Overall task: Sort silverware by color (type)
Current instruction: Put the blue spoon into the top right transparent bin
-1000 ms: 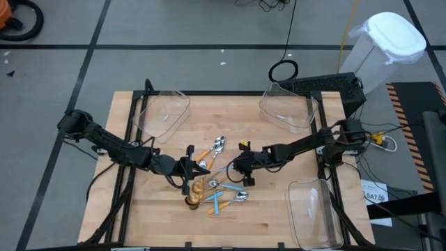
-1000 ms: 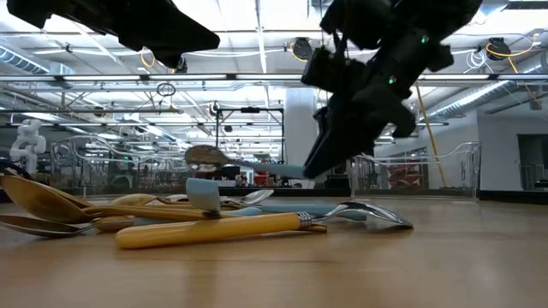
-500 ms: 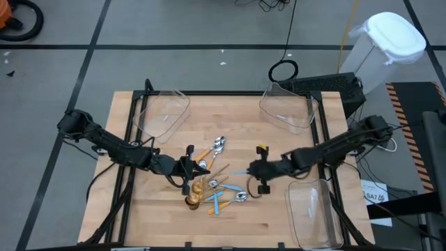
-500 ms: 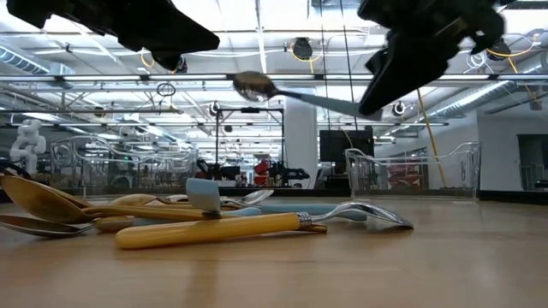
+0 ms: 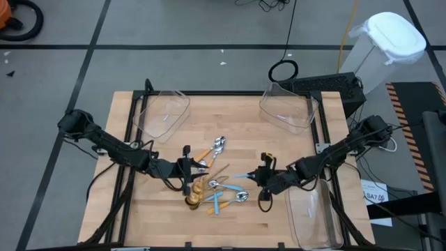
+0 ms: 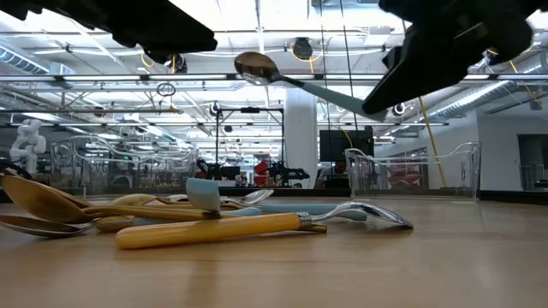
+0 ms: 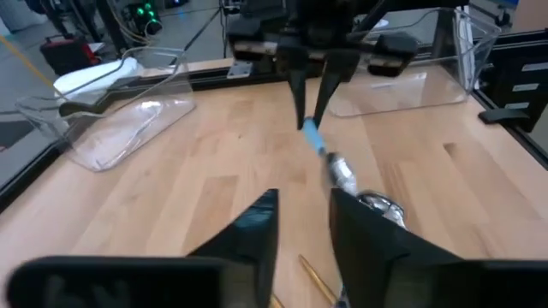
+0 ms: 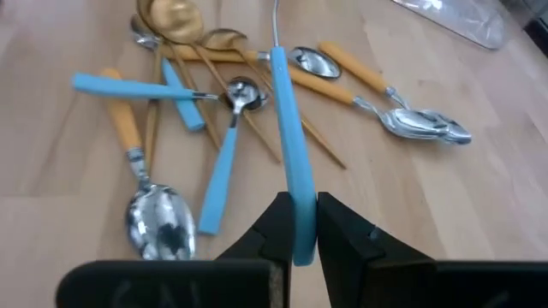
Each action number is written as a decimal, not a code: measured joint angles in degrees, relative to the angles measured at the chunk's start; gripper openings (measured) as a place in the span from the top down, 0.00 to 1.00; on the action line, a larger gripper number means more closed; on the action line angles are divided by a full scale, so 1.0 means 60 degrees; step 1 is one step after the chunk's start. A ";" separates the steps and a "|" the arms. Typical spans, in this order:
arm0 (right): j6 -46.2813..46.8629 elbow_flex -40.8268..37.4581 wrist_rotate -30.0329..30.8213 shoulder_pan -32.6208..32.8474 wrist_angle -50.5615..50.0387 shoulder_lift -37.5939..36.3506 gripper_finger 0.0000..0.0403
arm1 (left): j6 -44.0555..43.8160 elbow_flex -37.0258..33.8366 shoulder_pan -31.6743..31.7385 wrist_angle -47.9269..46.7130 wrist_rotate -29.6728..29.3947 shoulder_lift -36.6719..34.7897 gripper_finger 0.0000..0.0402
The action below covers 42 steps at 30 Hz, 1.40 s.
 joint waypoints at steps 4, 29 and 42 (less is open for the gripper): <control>-0.0159 -0.0229 -0.0018 -0.0193 0.0806 -0.0014 0.93 | 0.0695 0.0000 -0.0111 0.0458 -0.0109 0.0014 0.60; 0.2172 -0.0246 -0.1025 -0.0704 0.1099 -0.0081 0.93 | 0.4875 0.6619 -0.0561 -0.4389 -0.3850 0.5973 0.43; 0.2722 -0.0242 -0.1565 -0.0733 0.0802 -0.0441 0.93 | 0.3956 0.8725 -0.0499 -0.7323 -0.4943 0.7231 0.43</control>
